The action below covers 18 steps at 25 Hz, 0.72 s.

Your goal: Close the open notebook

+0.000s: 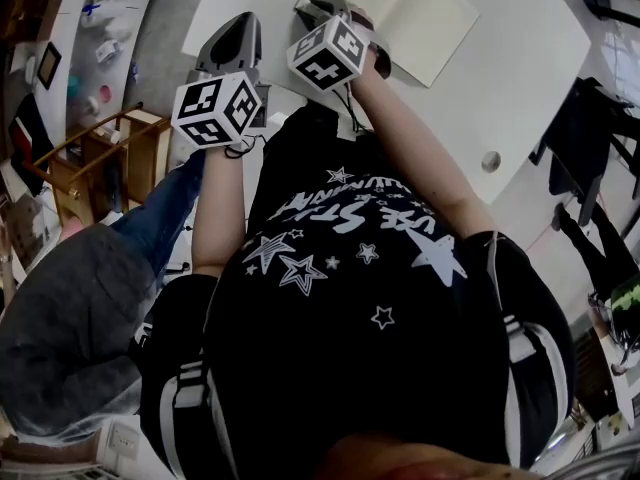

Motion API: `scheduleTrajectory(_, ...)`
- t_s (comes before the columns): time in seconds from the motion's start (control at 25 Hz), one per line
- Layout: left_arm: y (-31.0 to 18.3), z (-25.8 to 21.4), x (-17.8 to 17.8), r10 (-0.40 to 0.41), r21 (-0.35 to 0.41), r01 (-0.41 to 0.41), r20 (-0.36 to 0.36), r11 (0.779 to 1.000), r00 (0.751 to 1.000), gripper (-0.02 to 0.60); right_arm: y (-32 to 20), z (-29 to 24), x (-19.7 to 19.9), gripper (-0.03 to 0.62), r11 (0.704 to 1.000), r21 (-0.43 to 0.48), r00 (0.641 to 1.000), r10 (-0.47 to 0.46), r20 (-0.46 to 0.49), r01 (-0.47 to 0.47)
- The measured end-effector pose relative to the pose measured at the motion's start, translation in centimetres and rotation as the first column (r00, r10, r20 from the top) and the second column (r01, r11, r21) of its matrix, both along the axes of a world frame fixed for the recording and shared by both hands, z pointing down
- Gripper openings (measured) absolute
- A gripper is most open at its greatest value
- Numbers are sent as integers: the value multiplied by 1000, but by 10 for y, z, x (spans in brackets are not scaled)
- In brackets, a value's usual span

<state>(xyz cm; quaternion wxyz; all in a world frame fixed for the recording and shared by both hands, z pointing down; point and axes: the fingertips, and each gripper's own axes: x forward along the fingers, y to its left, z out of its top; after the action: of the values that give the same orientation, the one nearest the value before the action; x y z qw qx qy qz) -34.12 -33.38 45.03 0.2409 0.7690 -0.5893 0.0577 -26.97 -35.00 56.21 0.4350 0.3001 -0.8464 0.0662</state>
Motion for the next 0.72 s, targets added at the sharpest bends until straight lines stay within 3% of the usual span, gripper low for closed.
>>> scheduleTrajectory(0.16, 2, 0, 5, 5, -2, -5, -5, 1000, 1000, 14, 2, -2, 4, 98, 1000, -10, 1000, -18, 16, 18)
scheduleTrajectory(0.36, 6, -1, 3, -2, -1, 2, -10, 1000, 1000, 14, 7, -2, 1, 15, 999, -11, 999, -40, 24, 40)
scheduleTrajectory(0.72, 11, -1, -1, 9, -5, -9, -3, 1000, 1000, 14, 11, -32, 10, 8, 1000, 16, 993, -4, 119, 2)
